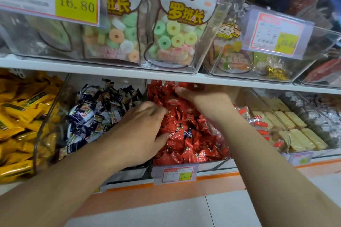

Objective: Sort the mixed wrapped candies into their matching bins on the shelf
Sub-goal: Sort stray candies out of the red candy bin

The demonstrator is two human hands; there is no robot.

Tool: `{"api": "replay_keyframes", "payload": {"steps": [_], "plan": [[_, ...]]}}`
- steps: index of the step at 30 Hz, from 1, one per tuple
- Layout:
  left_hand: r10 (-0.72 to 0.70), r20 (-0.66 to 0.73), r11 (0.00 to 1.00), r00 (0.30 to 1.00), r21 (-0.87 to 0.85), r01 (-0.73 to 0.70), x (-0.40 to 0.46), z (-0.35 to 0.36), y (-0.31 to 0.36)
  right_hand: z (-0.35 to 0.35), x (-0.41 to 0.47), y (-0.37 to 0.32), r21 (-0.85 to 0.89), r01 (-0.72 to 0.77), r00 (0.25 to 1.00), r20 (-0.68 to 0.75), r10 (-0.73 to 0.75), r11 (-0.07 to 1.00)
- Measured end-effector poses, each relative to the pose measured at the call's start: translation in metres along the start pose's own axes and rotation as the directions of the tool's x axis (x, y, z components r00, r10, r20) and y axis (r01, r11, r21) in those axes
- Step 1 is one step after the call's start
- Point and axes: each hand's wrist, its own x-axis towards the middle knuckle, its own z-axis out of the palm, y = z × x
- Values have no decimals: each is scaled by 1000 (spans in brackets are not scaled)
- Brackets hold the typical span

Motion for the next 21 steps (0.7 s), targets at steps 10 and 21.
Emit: {"api": "replay_keyframes", "payload": {"steps": [10,21], "plan": [[60,-21,998,998,8,-60,1,5,-5,-11,-22,27,-317,188,982,92,-167,930],[149,3,989,989,21,-149,3,14,-4,0,-37,50,-494,342,895,430,-117,800]]}}
